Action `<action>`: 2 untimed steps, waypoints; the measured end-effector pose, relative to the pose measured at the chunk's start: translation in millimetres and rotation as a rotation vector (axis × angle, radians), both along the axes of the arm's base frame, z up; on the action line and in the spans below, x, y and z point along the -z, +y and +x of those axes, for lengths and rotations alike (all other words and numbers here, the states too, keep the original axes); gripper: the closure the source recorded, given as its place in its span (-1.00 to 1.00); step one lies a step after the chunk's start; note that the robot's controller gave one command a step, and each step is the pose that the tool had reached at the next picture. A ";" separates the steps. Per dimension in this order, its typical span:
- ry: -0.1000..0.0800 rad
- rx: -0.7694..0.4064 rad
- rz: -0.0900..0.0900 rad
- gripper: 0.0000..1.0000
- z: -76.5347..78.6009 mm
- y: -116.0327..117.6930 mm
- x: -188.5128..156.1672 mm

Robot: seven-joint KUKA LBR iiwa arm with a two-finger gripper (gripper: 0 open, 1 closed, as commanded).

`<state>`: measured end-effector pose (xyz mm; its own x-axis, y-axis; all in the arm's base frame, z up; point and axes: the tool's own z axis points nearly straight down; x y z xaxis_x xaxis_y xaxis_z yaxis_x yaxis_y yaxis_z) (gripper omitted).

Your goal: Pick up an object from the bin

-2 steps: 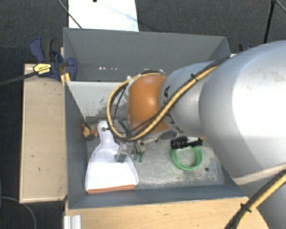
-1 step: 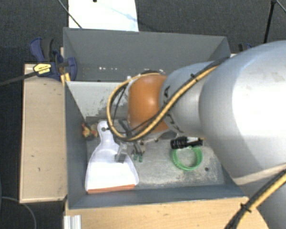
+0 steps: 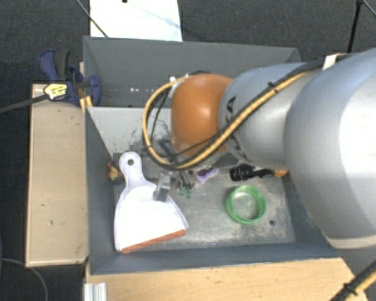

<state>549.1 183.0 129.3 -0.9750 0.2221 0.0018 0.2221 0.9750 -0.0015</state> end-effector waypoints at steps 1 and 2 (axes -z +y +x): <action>-0.014 -0.038 0.004 1.00 20.1 -6.3 -17.9; 0.004 -0.045 -0.001 1.00 20.6 -13.9 -51.1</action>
Offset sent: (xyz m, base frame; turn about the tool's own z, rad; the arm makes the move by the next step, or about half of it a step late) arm 0.0280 -0.0218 0.1385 -0.0530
